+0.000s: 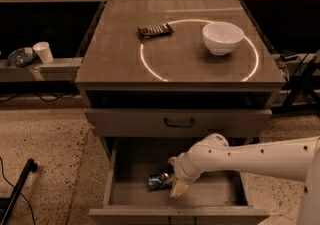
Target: Pick redbull can from middle drawer and place on counter
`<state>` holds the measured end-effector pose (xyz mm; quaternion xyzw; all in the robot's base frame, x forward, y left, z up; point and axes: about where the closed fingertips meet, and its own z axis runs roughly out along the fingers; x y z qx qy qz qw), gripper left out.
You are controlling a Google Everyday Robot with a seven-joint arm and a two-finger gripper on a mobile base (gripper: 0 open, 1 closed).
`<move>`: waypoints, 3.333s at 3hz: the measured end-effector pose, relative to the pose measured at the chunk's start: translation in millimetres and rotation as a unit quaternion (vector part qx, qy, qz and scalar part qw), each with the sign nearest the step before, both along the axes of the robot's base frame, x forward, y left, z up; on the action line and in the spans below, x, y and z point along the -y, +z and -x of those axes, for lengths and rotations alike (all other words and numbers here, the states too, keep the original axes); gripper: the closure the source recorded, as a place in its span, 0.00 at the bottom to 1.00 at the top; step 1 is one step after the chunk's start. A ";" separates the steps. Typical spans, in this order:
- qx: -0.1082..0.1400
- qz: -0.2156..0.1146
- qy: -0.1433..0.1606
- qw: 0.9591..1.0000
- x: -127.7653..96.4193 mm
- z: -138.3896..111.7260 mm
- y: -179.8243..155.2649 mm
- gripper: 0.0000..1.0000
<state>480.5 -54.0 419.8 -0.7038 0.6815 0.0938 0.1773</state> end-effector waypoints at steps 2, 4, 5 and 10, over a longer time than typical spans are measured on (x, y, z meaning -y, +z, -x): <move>-0.018 0.026 0.009 0.999 -19.6 -3.4 -41.9 0.23; -0.039 0.044 -0.001 0.998 -26.3 -6.5 -61.5 0.65; -0.043 0.028 -0.007 0.999 -24.9 -7.1 -53.9 0.88; 0.052 0.093 0.006 0.994 154.2 -7.6 286.0 1.00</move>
Offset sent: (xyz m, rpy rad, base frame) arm 0.0060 0.0340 -0.0651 -0.1082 0.0681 0.0203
